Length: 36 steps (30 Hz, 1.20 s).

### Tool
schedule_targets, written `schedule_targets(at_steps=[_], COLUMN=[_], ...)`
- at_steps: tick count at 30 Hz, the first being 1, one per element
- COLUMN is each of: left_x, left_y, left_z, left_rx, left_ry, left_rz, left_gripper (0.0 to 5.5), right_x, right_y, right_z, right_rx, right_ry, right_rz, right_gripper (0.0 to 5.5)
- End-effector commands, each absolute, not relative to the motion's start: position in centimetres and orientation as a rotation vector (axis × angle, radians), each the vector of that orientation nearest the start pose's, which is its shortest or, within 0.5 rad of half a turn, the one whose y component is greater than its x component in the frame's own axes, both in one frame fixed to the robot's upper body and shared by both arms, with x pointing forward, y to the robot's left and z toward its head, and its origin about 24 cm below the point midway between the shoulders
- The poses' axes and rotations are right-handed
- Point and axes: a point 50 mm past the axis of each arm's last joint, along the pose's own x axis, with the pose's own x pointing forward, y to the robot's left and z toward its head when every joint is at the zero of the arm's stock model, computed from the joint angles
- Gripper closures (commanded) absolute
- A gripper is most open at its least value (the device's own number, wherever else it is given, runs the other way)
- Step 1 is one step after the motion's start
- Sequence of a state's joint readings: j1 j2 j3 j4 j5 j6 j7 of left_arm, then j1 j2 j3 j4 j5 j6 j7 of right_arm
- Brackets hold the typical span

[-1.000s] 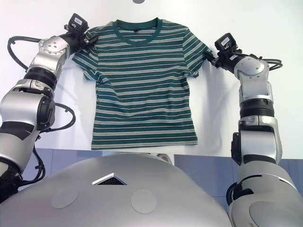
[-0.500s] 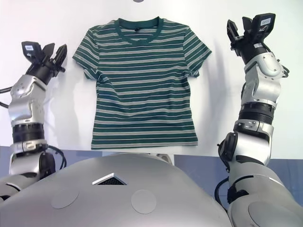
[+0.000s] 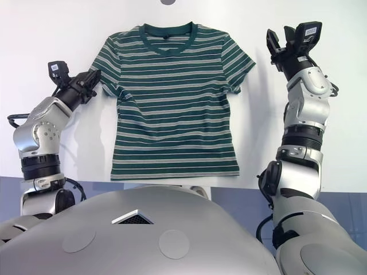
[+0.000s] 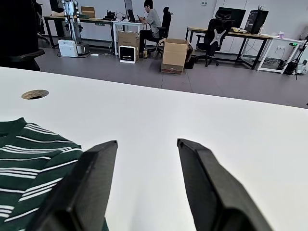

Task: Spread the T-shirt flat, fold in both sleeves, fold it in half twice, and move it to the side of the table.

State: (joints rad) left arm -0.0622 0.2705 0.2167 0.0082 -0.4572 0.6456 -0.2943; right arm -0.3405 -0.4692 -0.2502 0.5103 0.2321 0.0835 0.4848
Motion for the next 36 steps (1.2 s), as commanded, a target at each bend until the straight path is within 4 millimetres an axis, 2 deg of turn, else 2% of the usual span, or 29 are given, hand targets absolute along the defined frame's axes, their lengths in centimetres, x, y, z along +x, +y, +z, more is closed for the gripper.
schedule_targets(at_steps=[1,8,12,16,21,24,27,30,36], left_x=[24.8,25.2,26.0,26.5,27.2,27.6,28.2,28.8,29.0], left_y=[21.7,21.7,22.3,21.5,19.0,16.8,12.8,10.4,9.5], left_z=[0.6,0.5,1.6,3.4,6.1,7.2,6.8,6.3,4.0], left_rx=[-0.394,-0.386,-0.375,-0.433,-0.453,-0.438,-0.415,-0.396,-0.329], left_ry=[0.547,0.53,0.463,0.385,0.319,0.311,0.356,0.386,0.461], left_rz=[-0.118,-0.109,-0.089,-0.128,-0.215,-0.275,-0.382,-0.438,-0.405], left_gripper=[4.08,5.43,5.43,5.43,5.43,5.43,5.43,5.43,5.43], right_x=[30.4,30.5,30.5,30.2,30.0,29.9,29.7,29.5,29.3], right_y=[-28.4,-28.3,-28.3,-28.4,-28.1,-27.8,-27.4,-27.0,-26.5], right_z=[6.0,6.0,5.8,5.5,5.1,4.9,4.5,4.2,3.8], right_rx=[-0.061,-0.067,-0.062,-0.069,-0.071,-0.068,-0.062,-0.054,-0.041], right_ry=[0.172,0.168,0.168,0.173,0.178,0.181,0.188,0.196,0.206], right_rz=[0.139,0.135,0.129,0.126,0.13,0.133,0.137,0.144,0.151], right_gripper=[3.16,3.16,3.16,3.16,3.16,3.16,3.16,3.16,3.16])
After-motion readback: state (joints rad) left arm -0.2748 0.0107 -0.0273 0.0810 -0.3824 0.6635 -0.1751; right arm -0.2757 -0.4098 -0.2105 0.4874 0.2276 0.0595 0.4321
